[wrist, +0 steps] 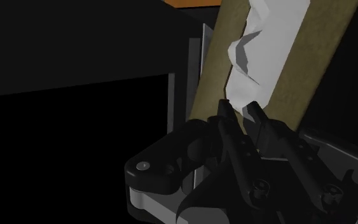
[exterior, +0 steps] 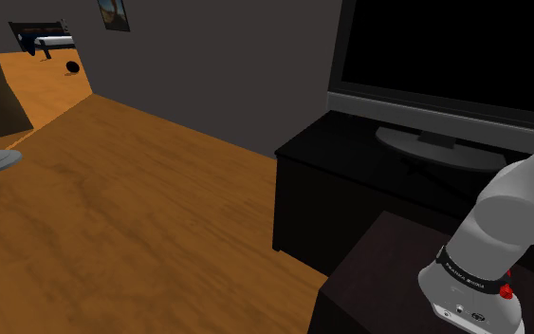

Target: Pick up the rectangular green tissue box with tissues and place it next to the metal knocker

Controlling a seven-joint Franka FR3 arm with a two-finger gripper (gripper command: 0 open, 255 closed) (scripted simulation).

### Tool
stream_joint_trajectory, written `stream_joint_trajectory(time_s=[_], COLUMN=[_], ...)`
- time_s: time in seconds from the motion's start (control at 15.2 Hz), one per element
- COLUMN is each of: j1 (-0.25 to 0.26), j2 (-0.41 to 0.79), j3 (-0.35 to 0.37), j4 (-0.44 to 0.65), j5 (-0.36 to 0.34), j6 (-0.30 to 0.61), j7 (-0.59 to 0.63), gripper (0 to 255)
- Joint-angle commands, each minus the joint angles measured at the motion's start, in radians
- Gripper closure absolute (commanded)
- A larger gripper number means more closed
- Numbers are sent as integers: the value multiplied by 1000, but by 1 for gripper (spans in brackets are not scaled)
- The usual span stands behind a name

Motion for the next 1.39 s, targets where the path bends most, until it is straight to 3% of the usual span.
stream_joint_trajectory(time_s=[0.0, 1.32], j1=[0, 171], j2=[-3, -76], j3=[-3, -229], j4=[-28, -180], j5=[-5, -165], j6=[25, 243], j7=[4, 114], gripper=[255, 255])
